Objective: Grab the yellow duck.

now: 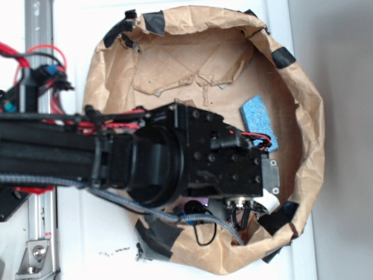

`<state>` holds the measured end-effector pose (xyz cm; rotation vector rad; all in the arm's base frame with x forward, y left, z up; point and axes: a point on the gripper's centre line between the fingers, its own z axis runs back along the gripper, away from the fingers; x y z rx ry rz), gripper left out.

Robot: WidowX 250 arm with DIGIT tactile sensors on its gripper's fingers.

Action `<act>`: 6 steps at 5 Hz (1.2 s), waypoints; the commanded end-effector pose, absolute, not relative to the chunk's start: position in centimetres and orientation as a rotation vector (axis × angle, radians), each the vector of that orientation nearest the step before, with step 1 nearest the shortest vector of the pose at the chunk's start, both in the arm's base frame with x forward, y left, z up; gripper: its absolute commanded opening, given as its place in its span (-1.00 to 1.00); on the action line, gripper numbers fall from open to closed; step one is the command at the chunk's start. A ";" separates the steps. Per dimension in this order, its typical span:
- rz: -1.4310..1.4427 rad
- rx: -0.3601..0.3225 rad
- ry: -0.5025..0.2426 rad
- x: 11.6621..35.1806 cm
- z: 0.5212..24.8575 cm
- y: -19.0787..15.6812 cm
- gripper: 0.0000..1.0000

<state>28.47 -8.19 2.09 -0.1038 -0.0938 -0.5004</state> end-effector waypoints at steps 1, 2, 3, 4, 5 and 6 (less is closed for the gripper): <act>-0.665 -0.122 -0.180 30.3 2.3 -9.0 1.00; -0.670 -0.100 -0.205 31.1 2.3 -8.7 -1.00; -0.662 -0.107 -0.210 31.2 2.4 -8.5 -1.00; -0.655 -0.102 -0.203 31.0 2.2 -8.4 -1.00; -0.620 -0.115 -0.218 30.9 3.1 -7.8 -1.00; -0.480 -0.119 -0.274 30.0 6.9 -4.9 -1.00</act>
